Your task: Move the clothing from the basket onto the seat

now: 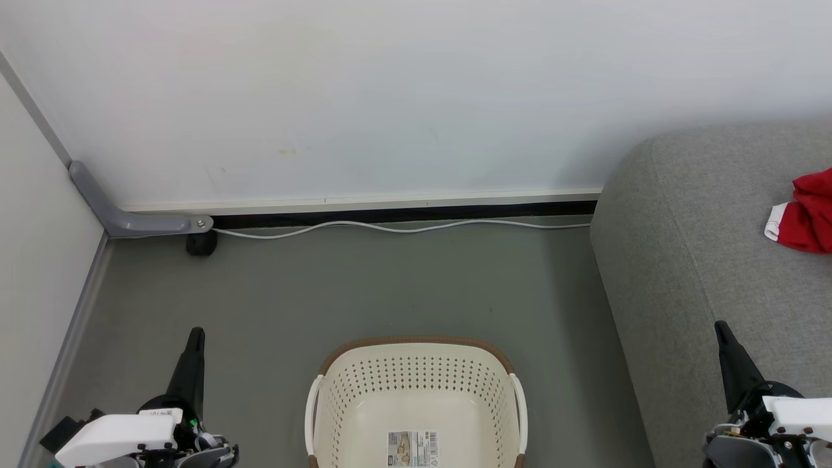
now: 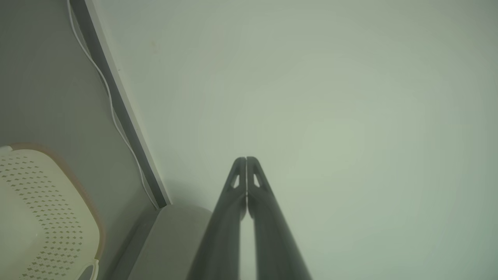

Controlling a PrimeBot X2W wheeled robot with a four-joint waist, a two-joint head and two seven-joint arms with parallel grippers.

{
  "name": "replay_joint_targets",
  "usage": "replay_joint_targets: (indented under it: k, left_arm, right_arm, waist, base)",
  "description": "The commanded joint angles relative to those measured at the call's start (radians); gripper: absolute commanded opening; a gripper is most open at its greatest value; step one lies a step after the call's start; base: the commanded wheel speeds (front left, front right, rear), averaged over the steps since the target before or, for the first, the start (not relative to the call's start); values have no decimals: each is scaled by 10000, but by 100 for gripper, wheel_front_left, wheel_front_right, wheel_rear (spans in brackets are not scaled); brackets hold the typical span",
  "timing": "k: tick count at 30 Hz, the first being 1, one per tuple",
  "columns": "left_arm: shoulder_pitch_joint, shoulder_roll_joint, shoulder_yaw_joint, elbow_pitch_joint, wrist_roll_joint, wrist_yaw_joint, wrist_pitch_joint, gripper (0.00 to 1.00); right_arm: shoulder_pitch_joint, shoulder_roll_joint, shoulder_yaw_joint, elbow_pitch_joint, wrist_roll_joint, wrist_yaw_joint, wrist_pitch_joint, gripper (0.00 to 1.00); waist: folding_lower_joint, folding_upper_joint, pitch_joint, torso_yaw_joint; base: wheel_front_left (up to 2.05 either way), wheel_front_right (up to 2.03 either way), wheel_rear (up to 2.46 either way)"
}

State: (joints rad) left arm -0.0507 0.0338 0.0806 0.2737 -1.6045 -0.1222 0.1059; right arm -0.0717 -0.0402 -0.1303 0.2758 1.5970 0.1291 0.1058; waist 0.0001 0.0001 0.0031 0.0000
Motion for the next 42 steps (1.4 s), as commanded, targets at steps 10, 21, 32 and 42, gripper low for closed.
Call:
replay_joint_targets:
  k: [10,21,32,42]
  left_arm:
    - [-574,164,332,-284,-41,-84,73,0]
    - [-574,164,332,-284,-42,-84,73,0]
    - [-574,164,331,-284,-42,-84,73,0]
    - [-574,164,331,-285,-42,-84,72,0]
  right_arm:
    - [-363,-101,161,-311,113,16,78,0]
    - [-363,-101,162,-311,114,16,77,0]
    - [-363,-101,163,-311,114,16,77,0]
    - [-363,-101,163,-311,115,16,76,0]
  waist:
    - [0,-1,0,0]
    - [0,-1,0,0]
    - [0,-1,0,0]
    - [0,-1,0,0]
  base:
    - [0,0,0]
    - [0,0,0]
    - [0,0,0]
    - [0,0,0]
